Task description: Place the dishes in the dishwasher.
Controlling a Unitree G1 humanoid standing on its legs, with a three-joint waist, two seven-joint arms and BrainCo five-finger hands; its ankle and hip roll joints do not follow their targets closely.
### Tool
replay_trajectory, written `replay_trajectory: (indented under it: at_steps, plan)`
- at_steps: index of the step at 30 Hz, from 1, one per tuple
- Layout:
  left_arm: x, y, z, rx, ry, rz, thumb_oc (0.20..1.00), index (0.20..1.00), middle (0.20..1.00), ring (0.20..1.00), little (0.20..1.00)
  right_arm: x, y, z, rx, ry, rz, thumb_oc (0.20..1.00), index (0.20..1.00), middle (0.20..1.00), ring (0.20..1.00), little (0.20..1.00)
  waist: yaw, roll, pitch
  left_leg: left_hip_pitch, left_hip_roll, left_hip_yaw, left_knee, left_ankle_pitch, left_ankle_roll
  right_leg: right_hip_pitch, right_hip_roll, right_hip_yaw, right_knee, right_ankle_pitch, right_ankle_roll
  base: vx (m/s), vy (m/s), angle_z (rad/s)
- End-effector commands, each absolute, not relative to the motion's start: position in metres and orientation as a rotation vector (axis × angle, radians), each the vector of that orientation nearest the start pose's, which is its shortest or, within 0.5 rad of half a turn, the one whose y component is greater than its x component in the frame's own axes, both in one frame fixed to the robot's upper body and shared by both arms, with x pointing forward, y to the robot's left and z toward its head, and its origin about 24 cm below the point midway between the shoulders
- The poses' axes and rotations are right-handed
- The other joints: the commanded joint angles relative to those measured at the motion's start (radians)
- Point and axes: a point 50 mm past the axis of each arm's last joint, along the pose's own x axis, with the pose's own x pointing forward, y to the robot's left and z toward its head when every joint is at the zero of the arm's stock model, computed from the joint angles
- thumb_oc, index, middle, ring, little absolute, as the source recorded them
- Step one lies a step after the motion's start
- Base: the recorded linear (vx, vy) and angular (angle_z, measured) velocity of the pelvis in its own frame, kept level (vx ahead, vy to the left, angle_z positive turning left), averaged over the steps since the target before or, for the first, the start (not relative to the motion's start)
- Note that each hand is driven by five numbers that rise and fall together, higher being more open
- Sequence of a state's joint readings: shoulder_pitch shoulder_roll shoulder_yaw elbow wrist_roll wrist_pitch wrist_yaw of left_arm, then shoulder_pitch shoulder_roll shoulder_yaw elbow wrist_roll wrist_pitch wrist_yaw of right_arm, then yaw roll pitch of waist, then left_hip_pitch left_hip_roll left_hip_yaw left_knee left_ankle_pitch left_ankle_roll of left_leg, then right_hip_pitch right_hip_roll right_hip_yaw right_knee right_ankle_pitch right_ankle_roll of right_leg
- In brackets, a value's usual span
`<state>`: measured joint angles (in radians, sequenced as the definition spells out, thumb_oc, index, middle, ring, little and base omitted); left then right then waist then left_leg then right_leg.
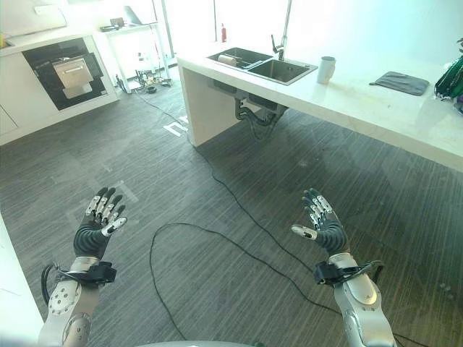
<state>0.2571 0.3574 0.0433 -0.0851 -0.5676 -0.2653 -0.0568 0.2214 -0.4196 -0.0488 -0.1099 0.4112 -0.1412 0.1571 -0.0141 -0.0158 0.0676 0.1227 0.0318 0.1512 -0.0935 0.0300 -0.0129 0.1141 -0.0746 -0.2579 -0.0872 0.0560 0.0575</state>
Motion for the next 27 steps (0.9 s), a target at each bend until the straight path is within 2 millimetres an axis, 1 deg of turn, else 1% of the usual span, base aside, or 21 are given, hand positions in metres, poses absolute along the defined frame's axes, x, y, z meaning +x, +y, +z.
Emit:
replay_trajectory:
  at_steps: [1,4,10,13,15,16,17,18,19,20,22,23,24,25,27]
  plan:
    - [0.207,0.249,0.089,-0.071,-0.301,0.045,1.0,1.0,1.0,1.0,1.0,0.22,-0.228,0.086,-0.045,-0.208,0.129,1.0,1.0,1.0,1.0,1.0,0.015,-0.023,0.003,0.037,-0.003,0.011,0.006,-0.107,-0.002,0.031,-0.007,0.021,0.0,-0.059,0.039,-0.03,-0.045,0.0]
    - [0.206,0.25,0.086,-0.106,-0.296,0.065,1.0,1.0,1.0,1.0,1.0,0.219,-0.226,0.089,-0.035,-0.223,0.145,1.0,1.0,1.0,1.0,1.0,0.013,-0.021,0.006,0.036,0.001,0.015,0.006,-0.103,-0.004,0.027,0.001,0.025,0.0,-0.06,0.034,-0.04,-0.082,0.0]
    - [0.205,0.25,0.091,-0.121,-0.33,0.086,1.0,1.0,1.0,1.0,1.0,0.217,-0.225,0.096,-0.05,-0.255,0.153,1.0,1.0,1.0,1.0,1.0,0.006,-0.023,0.011,0.04,0.004,0.012,0.006,-0.097,-0.006,0.028,0.023,0.042,0.0,-0.069,0.02,-0.01,-0.113,0.0]
    - [0.203,0.251,0.091,-0.125,-0.334,0.096,1.0,1.0,1.0,1.0,1.0,0.217,-0.224,0.098,-0.048,-0.259,0.168,1.0,1.0,1.0,1.0,1.0,0.009,-0.023,0.016,0.047,0.009,0.022,0.012,-0.086,-0.015,0.028,0.03,0.038,0.0,-0.071,0.013,0.0,-0.134,-0.02]
    - [0.203,0.252,0.092,-0.132,-0.337,0.102,1.0,1.0,1.0,1.0,1.0,0.218,-0.223,0.101,-0.062,-0.265,0.18,1.0,1.0,1.0,1.0,1.0,0.011,-0.04,0.039,-0.008,0.014,0.056,0.174,-0.104,-0.03,0.034,0.018,0.027,0.0,-0.069,-0.003,-0.02,-0.199,-0.05]
    - [0.203,0.251,0.093,-0.139,-0.345,0.1,1.0,1.0,1.0,1.0,1.0,0.218,-0.224,0.103,-0.08,-0.273,0.179,1.0,1.0,1.0,1.0,1.0,0.015,-0.05,0.058,-0.067,0.027,0.062,0.287,-0.072,-0.043,0.037,0.011,0.022,0.003,-0.068,-0.015,-0.05,-0.163,-0.15]
    - [0.203,0.251,0.093,-0.143,-0.347,0.098,1.0,1.0,1.0,1.0,1.0,0.218,-0.225,0.104,-0.091,-0.278,0.176,1.0,1.0,1.0,1.0,1.0,0.016,-0.054,0.067,-0.103,0.035,0.062,0.355,-0.059,-0.051,0.036,0.009,0.019,0.005,-0.068,-0.022,-0.07,-0.212,-0.1]
    - [0.202,0.252,0.092,-0.163,-0.346,0.099,1.0,1.0,1.0,1.0,1.0,0.217,-0.231,0.107,-0.123,-0.294,0.164,1.0,1.0,1.0,1.0,1.0,0.016,-0.063,0.098,-0.223,0.057,0.044,0.567,-0.018,-0.069,0.029,0.002,0.015,0.017,-0.066,-0.045,-0.04,-0.161,-0.12]
    - [0.202,0.251,0.091,-0.169,-0.342,0.099,1.0,1.0,1.0,1.0,1.0,0.217,-0.232,0.108,-0.126,-0.296,0.16,1.0,1.0,1.0,1.0,1.0,0.015,-0.059,0.104,-0.252,0.063,0.032,0.605,-0.009,-0.073,0.025,0.005,0.015,0.023,-0.066,-0.05,0.04,-0.101,-0.03]
    - [0.202,0.248,0.088,-0.173,-0.332,0.096,1.0,1.0,1.0,1.0,1.0,0.218,-0.233,0.108,-0.127,-0.299,0.147,1.0,1.0,1.0,1.0,1.0,0.015,-0.054,0.117,-0.272,0.08,0.038,0.555,0.0,-0.071,0.03,0.01,0.025,0.029,-0.07,-0.044,0.12,0.04,0.02]
    - [0.201,0.246,0.085,-0.191,-0.313,0.09,1.0,1.0,1.0,1.0,1.0,0.22,-0.233,0.109,-0.127,-0.298,0.14,1.0,1.0,1.0,1.0,1.0,0.016,-0.043,0.119,-0.243,0.101,0.066,0.408,0.014,-0.069,0.044,0.013,0.037,0.02,-0.078,-0.03,0.24,0.158,-0.08]
    - [0.2,0.245,0.085,-0.197,-0.306,0.081,1.0,1.0,1.0,1.0,1.0,0.219,-0.232,0.11,-0.137,-0.3,0.146,1.0,1.0,1.0,1.0,1.0,0.014,-0.025,0.115,-0.213,0.128,0.086,0.256,0.066,-0.084,0.062,0.021,0.044,0.004,-0.087,-0.017,0.34,0.258,-0.43]
    - [0.199,0.245,0.084,-0.198,-0.303,0.077,1.0,1.0,1.0,1.0,1.0,0.217,-0.233,0.11,-0.157,-0.298,0.155,1.0,1.0,1.0,1.0,1.0,0.013,-0.011,0.112,-0.208,0.146,0.096,0.156,0.122,-0.1,0.074,0.028,0.051,0.0,-0.098,-0.01,0.46,0.369,-0.43]
    - [0.198,0.243,0.083,-0.204,-0.299,0.069,1.0,1.0,1.0,1.0,1.0,0.213,-0.235,0.111,-0.193,-0.293,0.172,1.0,1.0,1.0,1.0,1.0,0.022,0.004,0.114,-0.215,0.164,0.065,0.027,0.222,-0.125,0.103,0.039,0.078,0.0,-0.12,-0.008,0.39,0.326,-0.21]
    - [0.198,0.24,0.079,-0.232,-0.297,0.067,1.0,1.0,1.0,1.0,1.0,0.212,-0.238,0.112,-0.21,-0.288,0.195,1.0,1.0,1.0,1.0,1.0,0.032,0.006,0.118,-0.241,0.171,0.028,0.03,0.251,-0.135,0.138,0.046,0.103,0.0,-0.143,-0.015,0.39,0.335,-0.01]
